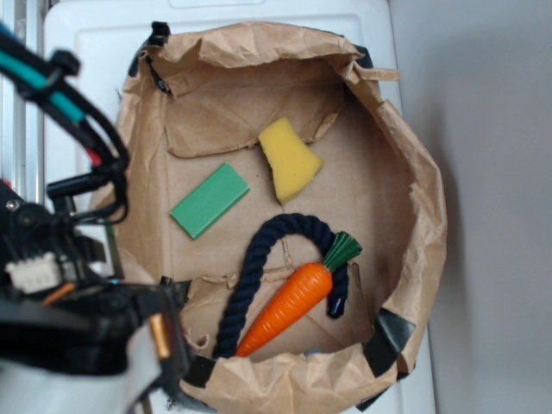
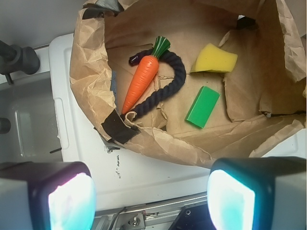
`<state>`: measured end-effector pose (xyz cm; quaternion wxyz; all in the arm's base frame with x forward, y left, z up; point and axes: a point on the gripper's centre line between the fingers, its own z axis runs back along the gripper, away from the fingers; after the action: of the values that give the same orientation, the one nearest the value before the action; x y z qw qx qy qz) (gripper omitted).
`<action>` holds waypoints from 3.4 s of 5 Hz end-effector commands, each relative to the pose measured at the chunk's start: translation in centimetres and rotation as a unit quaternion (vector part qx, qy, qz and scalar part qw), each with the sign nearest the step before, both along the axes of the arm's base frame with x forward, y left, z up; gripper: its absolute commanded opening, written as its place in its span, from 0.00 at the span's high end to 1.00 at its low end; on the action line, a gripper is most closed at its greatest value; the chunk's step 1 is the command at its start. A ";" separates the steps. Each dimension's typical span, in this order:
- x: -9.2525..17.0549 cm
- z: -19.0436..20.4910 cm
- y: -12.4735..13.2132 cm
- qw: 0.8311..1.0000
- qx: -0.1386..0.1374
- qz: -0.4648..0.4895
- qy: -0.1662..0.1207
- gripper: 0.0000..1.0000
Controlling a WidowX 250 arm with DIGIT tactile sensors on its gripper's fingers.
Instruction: Grab the green block.
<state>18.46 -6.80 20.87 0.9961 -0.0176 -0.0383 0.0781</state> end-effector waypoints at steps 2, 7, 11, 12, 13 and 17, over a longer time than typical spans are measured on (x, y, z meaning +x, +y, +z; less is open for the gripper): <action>2.9 0.2 0.2 1.000 -0.010 -0.015 -0.019 0.00; 8.7 -6.5 7.1 0.995 0.037 0.078 -0.059 0.00; 8.7 -6.5 7.1 0.995 0.037 0.078 -0.059 0.00; 9.1 -6.6 10.5 0.995 0.024 0.076 -0.064 0.00; 9.3 -7.6 12.2 0.995 0.027 0.079 -0.063 0.00; 4.7 -13.1 12.7 0.992 0.077 0.070 -0.075 0.00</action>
<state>22.72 5.45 6.90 0.9834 0.0575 -0.1033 0.1374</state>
